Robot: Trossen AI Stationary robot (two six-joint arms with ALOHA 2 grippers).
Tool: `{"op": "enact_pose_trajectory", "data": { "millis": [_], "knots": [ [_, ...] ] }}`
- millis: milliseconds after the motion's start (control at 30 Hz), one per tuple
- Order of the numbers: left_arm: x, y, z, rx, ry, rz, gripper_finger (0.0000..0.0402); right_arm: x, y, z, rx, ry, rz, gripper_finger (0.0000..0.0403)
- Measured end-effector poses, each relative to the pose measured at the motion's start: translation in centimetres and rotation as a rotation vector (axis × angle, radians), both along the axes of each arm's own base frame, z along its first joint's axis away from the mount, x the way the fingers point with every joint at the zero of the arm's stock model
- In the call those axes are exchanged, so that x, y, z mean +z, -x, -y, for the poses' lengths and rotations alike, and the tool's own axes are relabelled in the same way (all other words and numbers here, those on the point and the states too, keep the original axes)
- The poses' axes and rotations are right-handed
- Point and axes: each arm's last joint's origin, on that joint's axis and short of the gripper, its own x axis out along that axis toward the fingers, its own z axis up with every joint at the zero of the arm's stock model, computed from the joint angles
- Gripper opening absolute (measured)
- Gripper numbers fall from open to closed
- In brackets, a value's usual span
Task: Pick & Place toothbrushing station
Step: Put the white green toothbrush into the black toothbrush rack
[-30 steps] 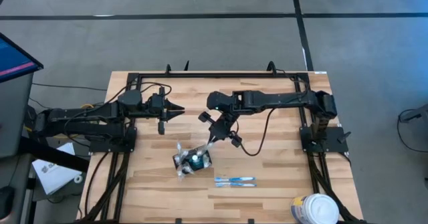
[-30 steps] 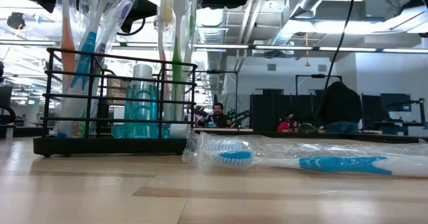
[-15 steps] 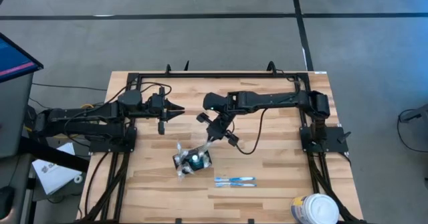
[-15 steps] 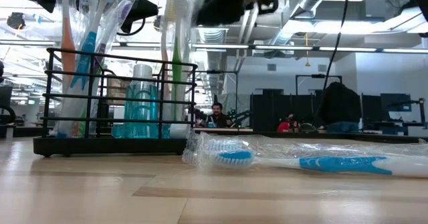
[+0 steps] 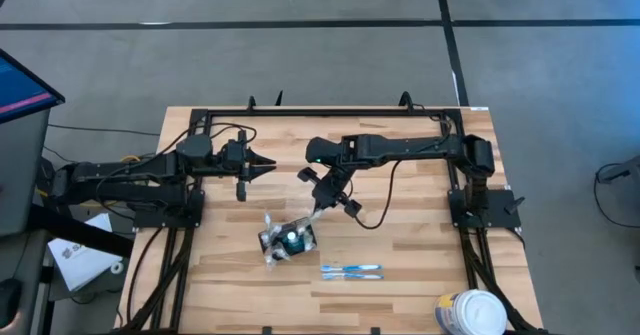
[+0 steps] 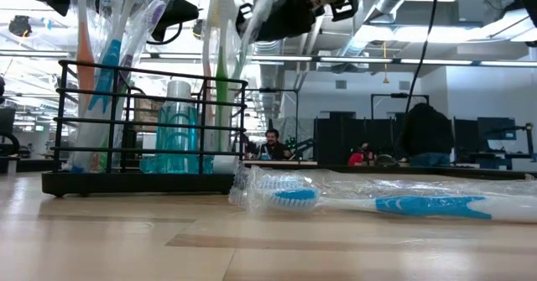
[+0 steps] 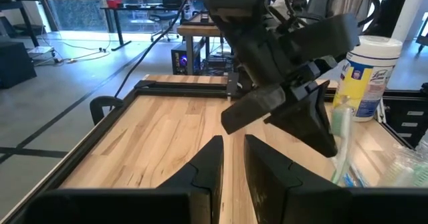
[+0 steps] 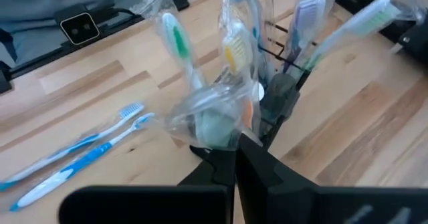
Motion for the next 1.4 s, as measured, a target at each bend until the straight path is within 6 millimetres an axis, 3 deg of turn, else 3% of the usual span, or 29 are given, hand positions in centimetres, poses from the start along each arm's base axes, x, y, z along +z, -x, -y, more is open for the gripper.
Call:
{"op": "enact_pose_trajectory", "data": {
  "millis": [433, 700, 900, 1400],
  "knots": [
    [0.0, 0.0, 0.0, 0.0, 0.0, 0.0, 0.0053, 0.3, 0.8, 1.5, -0.005, -0.075, -0.039, 0.0],
    [0.0, 0.0, 0.0, 0.0, -0.003, 0.0, 0.0053, 0.3, 0.7, 1.2, 0.034, -0.107, -0.028, 0.0],
    [0.0, 0.0, 0.0, 0.0, -0.004, 0.0, 0.0053, -0.9, 0.0, 1.1, 0.044, -0.111, -0.036, 0.0],
    [0.0, 0.0, 0.0, 0.0, -0.004, -0.001, 0.0053, -1.4, -0.4, 0.9, -0.049, -0.136, -0.107, 0.0]
  ]
}}
